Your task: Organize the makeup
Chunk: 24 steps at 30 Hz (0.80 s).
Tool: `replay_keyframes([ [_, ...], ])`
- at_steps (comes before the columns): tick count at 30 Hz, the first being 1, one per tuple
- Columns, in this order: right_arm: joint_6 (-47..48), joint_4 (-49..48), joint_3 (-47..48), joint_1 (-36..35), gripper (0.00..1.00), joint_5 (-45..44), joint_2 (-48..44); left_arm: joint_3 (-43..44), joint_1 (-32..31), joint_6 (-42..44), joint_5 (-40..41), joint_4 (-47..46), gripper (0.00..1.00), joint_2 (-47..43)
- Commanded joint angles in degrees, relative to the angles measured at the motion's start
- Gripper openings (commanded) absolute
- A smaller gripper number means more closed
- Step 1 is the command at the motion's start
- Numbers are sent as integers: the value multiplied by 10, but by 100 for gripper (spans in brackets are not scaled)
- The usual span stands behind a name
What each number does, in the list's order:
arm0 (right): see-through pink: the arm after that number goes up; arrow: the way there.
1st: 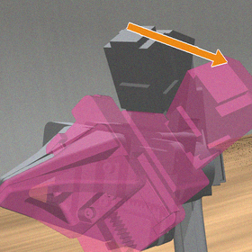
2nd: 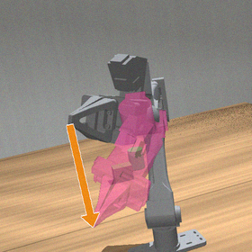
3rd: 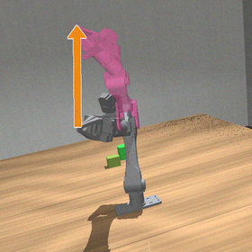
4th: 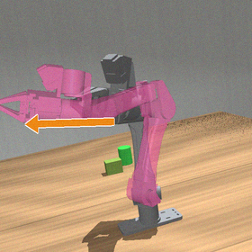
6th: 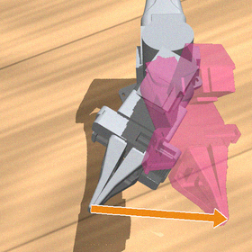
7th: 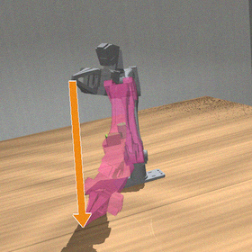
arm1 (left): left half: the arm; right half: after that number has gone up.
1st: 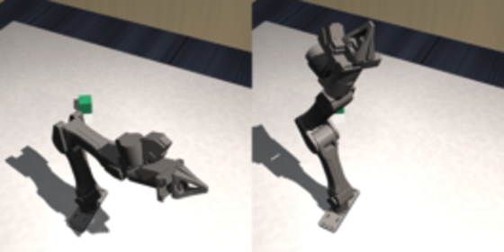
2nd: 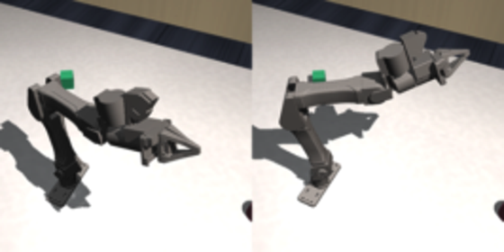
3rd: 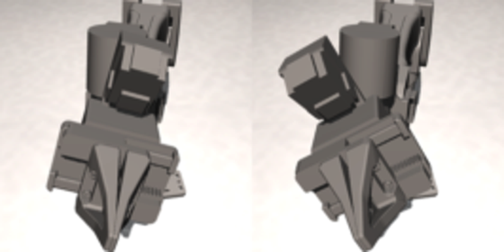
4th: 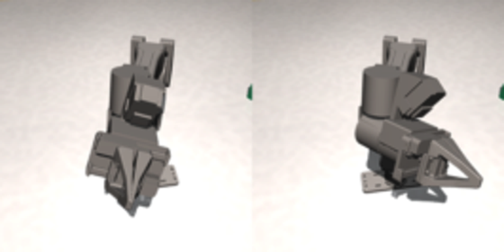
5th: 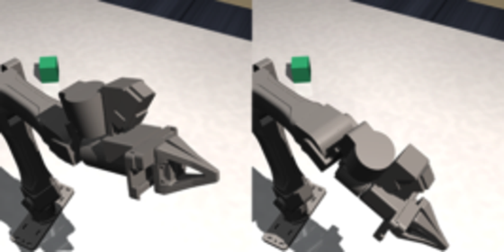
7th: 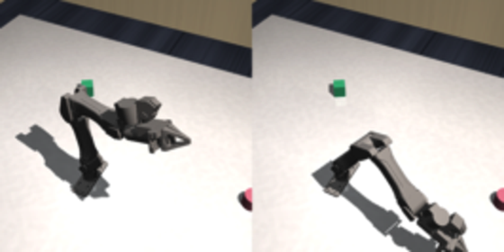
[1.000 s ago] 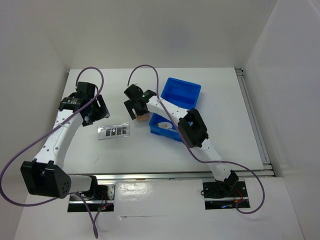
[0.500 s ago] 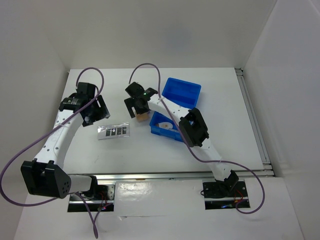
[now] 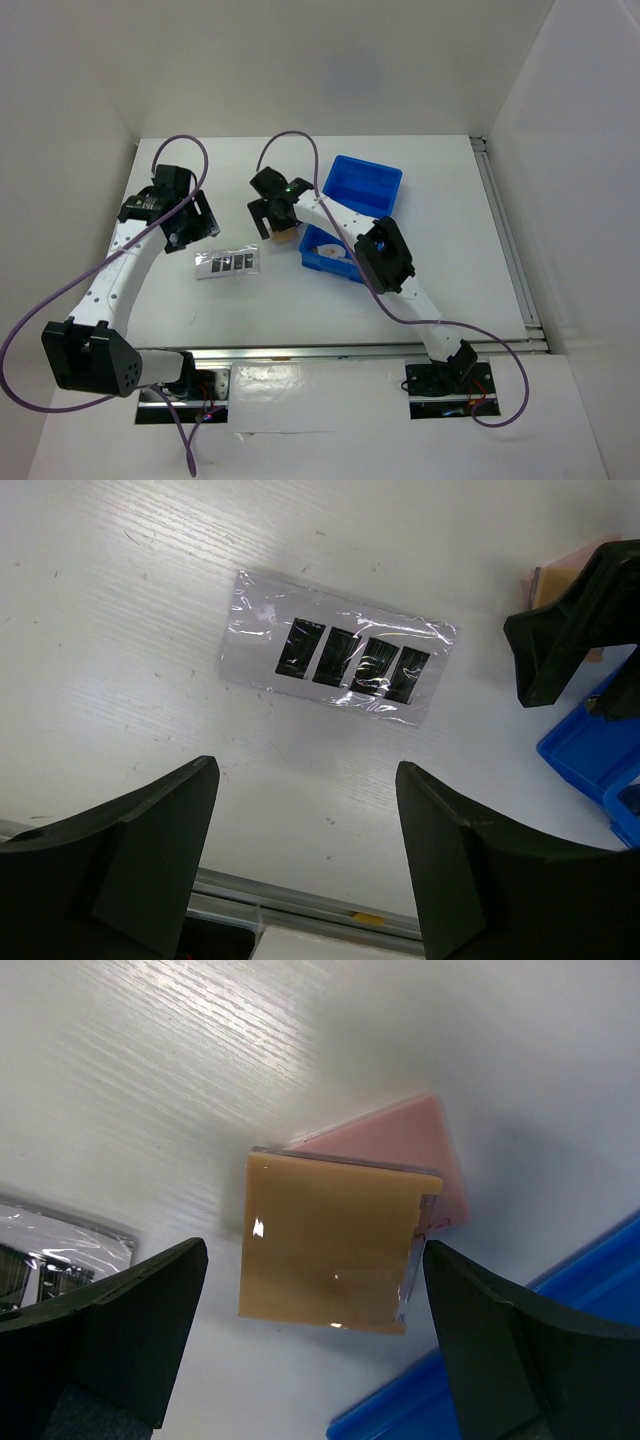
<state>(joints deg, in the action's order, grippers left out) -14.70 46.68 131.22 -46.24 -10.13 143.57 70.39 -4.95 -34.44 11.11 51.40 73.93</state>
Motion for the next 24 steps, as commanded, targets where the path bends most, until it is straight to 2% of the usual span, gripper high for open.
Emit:
replay_keyframes([
  [1,6,3,28,3,96,7,10,-6,3,13,8,-9,85,-17],
  [7,6,3,28,3,96,7,15,-11,3,13,14,-9,85,-17],
  [13,6,3,28,3,82,2,15,-11,3,13,14,-9,85,-17],
  [19,13,8,33,3,81,-9,21,-17,8,13,19,-9,85,-22],
  [24,13,0,33,3,69,-14,0,-17,8,13,19,-9,85,-22],
])
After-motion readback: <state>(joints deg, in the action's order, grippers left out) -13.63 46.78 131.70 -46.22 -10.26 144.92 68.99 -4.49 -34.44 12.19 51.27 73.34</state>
